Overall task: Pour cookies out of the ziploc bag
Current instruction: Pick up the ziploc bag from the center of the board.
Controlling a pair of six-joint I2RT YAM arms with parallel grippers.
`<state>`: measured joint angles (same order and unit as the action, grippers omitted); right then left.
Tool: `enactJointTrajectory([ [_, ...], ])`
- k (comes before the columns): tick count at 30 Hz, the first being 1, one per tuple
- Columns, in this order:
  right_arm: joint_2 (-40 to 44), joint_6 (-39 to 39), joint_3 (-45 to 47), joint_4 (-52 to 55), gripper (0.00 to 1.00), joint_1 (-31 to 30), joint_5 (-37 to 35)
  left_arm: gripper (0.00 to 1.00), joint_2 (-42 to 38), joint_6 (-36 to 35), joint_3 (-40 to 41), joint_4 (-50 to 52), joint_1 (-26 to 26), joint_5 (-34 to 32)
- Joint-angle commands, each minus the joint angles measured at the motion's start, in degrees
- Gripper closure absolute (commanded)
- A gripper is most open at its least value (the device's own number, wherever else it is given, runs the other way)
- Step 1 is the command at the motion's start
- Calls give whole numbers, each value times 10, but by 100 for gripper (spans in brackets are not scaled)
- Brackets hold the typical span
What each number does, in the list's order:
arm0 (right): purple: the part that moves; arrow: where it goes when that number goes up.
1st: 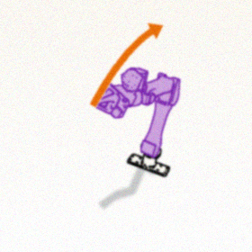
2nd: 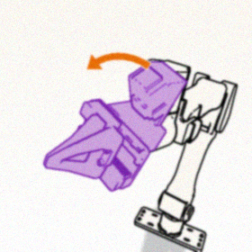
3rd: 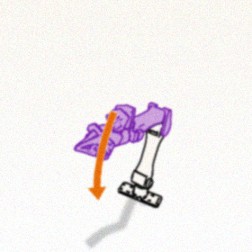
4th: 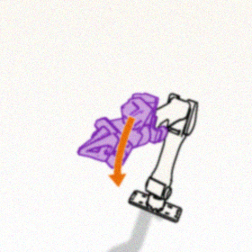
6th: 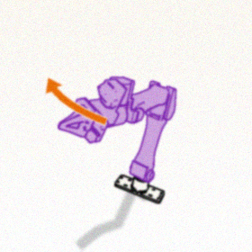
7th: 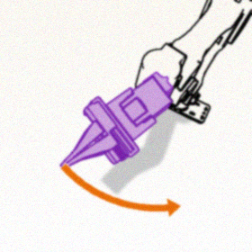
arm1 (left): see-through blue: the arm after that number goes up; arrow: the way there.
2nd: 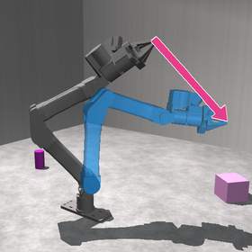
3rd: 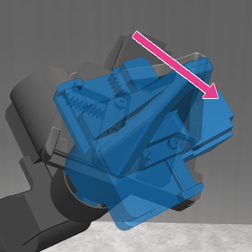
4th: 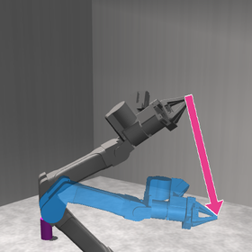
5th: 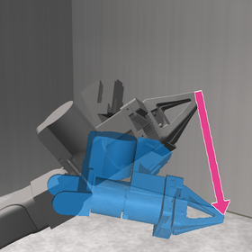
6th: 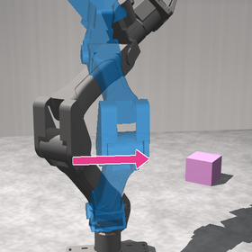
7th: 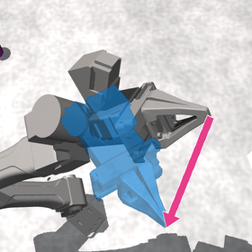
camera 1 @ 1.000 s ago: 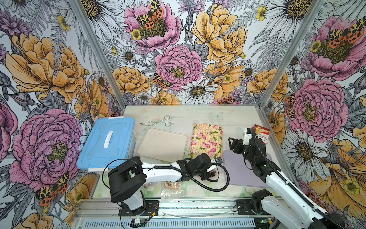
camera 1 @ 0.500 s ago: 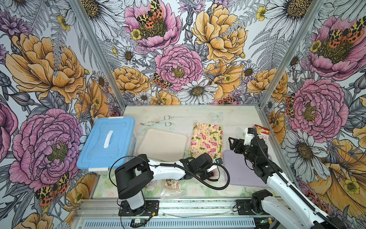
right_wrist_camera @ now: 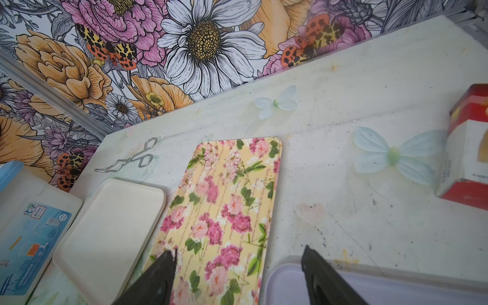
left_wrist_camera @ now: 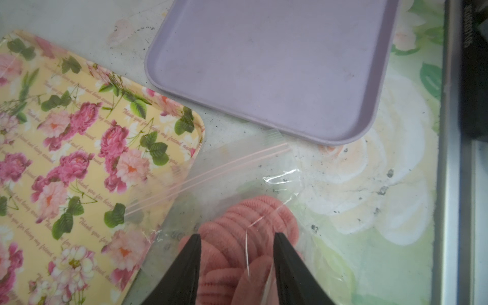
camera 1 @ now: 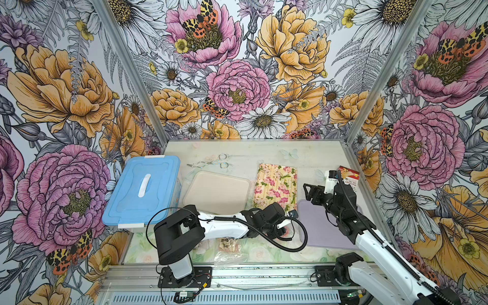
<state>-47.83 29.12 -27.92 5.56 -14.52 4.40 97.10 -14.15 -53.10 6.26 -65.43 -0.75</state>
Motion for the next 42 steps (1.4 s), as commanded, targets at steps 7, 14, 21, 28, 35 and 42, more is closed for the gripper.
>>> enactJointTrajectory([
  [7, -14, 7, -23, -3, 21, 5, 16, 51, 30, -9, -27, 21, 5, 3],
  [14, -10, 6, -23, -3, 21, 5, 16, 61, 35, -5, -31, 24, 7, 3],
  [21, -11, 5, -24, -3, 21, 5, 18, 68, 26, -3, -26, 19, 12, 8],
  [28, -13, 4, -24, -3, 21, 5, 18, 78, 25, 0, -28, 20, 14, 11],
  [35, -20, 4, -26, -3, 21, 5, 20, 86, 3, 4, -15, 6, 14, 12],
  [42, -26, 4, -28, -3, 21, 5, 24, 93, -25, 9, 3, -8, 17, 8],
])
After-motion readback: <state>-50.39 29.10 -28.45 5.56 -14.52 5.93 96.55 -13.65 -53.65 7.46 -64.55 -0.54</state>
